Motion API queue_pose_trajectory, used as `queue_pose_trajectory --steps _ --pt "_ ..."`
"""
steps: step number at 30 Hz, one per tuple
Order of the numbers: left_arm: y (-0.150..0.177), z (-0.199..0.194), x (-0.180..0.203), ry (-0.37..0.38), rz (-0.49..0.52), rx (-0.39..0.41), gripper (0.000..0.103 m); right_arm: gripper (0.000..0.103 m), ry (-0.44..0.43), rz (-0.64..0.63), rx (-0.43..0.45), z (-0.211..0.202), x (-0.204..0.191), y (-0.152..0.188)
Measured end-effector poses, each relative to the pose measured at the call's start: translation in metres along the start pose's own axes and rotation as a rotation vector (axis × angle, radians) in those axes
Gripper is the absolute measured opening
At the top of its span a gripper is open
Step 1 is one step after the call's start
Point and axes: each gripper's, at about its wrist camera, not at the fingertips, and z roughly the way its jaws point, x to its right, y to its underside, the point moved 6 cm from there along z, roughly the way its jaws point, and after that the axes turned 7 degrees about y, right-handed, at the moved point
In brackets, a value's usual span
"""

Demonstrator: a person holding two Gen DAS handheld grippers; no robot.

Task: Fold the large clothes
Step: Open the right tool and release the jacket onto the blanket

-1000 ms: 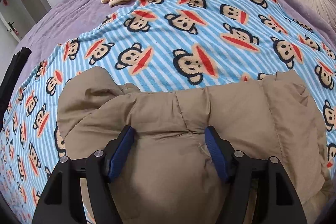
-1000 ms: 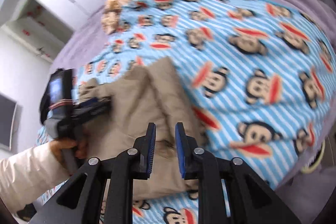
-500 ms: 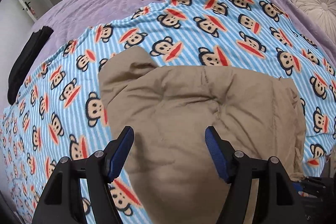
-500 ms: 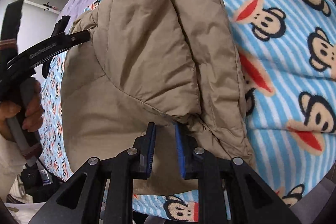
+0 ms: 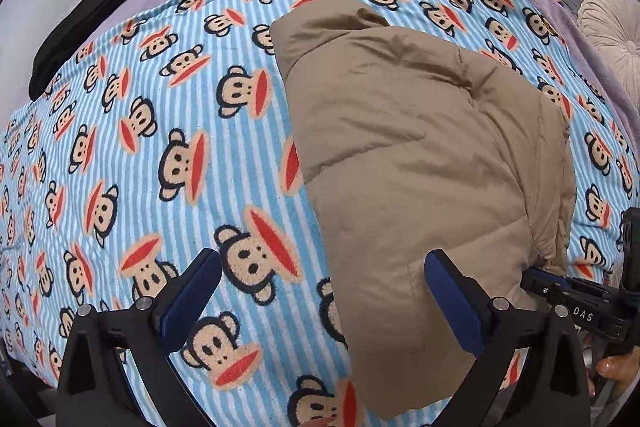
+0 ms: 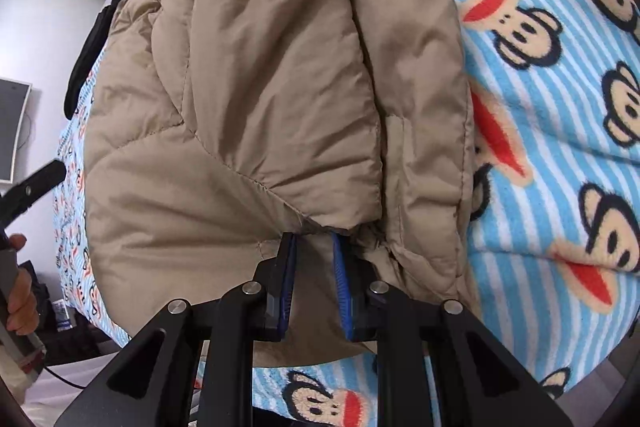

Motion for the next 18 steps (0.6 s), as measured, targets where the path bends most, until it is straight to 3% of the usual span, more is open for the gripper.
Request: queue_pose_trajectory --steps 6,8,10,18 --pt "0.013 -0.009 -0.005 0.034 -0.017 0.003 0.101 0.023 0.014 0.038 0.005 -0.016 -0.015 0.002" --pt "0.016 -0.011 -0.008 0.038 -0.020 -0.003 0.101 0.029 0.013 0.049 0.018 -0.025 -0.018 0.004" --pt "0.020 -0.013 -0.010 0.035 -0.014 -0.005 0.101 0.043 0.016 0.056 0.039 -0.034 -0.021 0.006" --pt "0.037 -0.021 -0.016 0.060 -0.009 -0.012 0.101 0.059 0.048 0.066 0.087 -0.056 -0.032 0.018"
